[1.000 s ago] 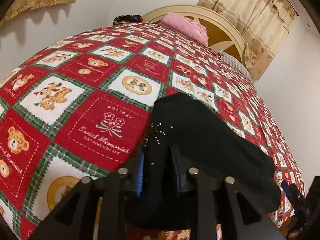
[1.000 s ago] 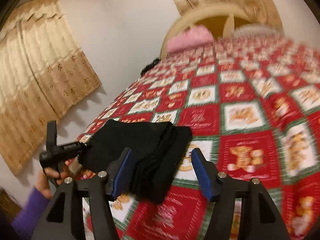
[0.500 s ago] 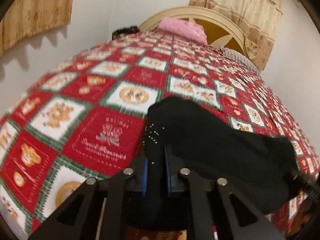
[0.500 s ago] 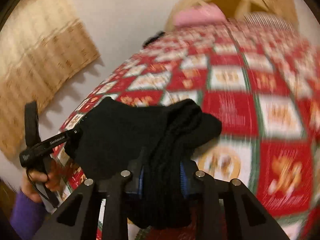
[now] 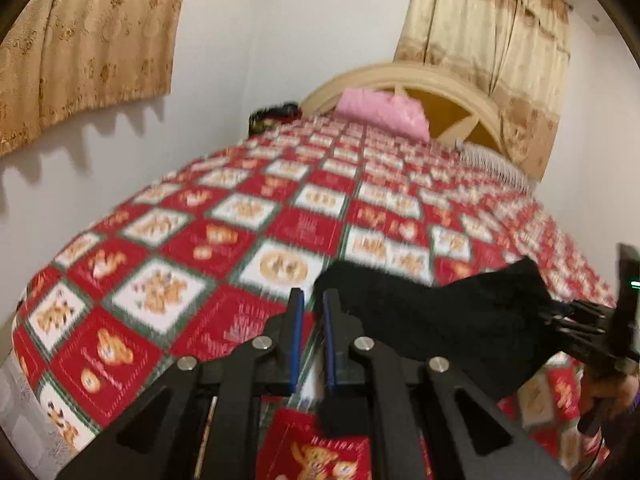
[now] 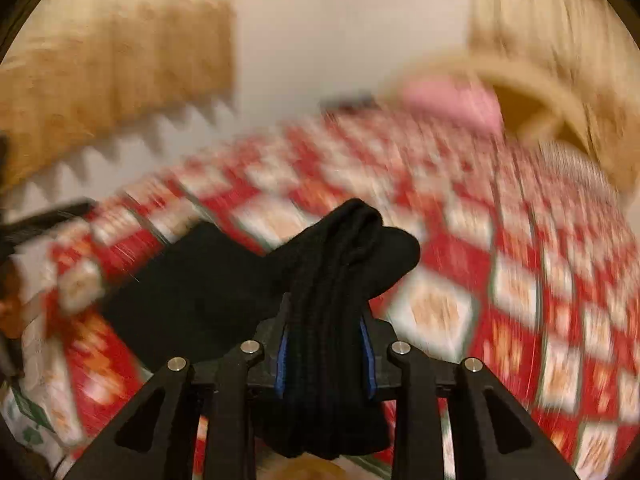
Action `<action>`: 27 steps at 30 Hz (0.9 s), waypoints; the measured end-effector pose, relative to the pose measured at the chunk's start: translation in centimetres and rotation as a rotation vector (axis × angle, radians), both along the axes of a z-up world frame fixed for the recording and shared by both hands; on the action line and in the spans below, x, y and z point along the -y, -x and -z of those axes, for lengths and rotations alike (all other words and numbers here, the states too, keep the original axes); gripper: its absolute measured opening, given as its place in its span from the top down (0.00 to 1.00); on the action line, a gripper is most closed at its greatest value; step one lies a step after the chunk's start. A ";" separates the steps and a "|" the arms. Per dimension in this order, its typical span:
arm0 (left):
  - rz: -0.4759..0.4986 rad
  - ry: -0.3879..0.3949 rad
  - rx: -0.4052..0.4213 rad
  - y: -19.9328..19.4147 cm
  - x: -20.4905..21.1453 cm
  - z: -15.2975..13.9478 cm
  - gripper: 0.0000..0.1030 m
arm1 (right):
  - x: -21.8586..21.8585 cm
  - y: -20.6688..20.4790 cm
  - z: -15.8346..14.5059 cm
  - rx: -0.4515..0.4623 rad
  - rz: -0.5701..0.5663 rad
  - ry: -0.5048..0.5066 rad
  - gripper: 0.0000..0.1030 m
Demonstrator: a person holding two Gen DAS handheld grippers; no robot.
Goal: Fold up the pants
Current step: 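Lower the folded pants onto the quilt and open both grippers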
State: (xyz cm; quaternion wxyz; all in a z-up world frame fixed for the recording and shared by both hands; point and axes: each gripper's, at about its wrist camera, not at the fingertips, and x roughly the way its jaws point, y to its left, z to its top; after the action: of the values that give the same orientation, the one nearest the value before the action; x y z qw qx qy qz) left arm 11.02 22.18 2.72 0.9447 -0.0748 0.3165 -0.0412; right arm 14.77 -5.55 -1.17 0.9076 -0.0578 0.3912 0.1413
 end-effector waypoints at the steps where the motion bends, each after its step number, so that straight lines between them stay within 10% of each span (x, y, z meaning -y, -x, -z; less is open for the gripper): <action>1: 0.012 -0.003 -0.022 0.1 0.2 0.7 0.89 | 1.3 -0.3 1.9 -0.038 0.026 -0.030 0.56; 3: 0.028 -0.002 -0.060 0.1 0.6 1.7 0.89 | 3.9 -0.1 2.1 -0.026 0.077 -0.158 0.36; 9: 0.020 -0.055 -0.086 0.8 2.1 2.2 0.85 | 11.0 4.6 -2.6 0.134 0.382 -0.440 0.34; 14: 0.014 -0.108 -0.081 1.6 4.5 1.8 0.74 | 8.6 10.4 -6.7 0.262 0.357 -0.443 0.34; 16: 0.008 -0.149 -0.082 2.3 6.2 1.6 0.48 | 6.4 11.8 -7.6 0.285 0.321 -0.403 0.34; 22: -0.024 -0.216 -0.042 5.5 9.3 0.4 0.15 | 1.3 16.4 -7.2 0.307 0.274 -0.343 0.34; 27: -0.058 -0.204 -0.050 7.5 10.1 0.1 0.07 | 0.0 18.5 -6.3 0.283 0.303 -0.352 0.33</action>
State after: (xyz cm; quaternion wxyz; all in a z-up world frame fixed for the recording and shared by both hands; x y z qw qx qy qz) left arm 3.47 12.12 2.58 0.9400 0.0117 0.3402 0.0205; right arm -3.76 -5.55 5.13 0.9600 0.1410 0.2341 0.0602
